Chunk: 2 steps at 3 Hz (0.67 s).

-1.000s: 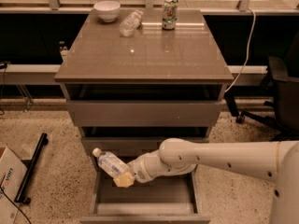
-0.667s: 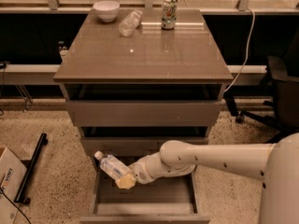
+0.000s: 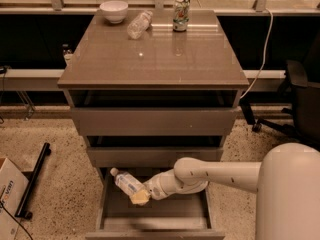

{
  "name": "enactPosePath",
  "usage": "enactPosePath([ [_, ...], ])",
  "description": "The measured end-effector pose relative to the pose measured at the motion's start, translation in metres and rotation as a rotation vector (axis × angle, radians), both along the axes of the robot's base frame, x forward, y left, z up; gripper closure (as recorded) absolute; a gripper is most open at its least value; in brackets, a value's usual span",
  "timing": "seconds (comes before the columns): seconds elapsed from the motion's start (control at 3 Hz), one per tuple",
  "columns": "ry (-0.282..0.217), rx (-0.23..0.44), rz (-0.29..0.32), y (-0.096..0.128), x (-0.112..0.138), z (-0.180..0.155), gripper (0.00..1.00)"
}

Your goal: Place blue plastic bottle into bottom drawer

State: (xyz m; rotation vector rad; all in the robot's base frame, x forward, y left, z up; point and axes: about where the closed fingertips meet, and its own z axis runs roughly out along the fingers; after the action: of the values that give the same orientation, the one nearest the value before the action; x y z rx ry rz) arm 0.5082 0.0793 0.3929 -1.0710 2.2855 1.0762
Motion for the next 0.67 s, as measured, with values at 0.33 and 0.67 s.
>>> enactPosePath([
  [0.33,0.052,0.002,-0.024,0.002,0.000,-0.041,1.00],
  [0.67,0.115,-0.005,-0.065,0.003,-0.003,-0.083,1.00],
])
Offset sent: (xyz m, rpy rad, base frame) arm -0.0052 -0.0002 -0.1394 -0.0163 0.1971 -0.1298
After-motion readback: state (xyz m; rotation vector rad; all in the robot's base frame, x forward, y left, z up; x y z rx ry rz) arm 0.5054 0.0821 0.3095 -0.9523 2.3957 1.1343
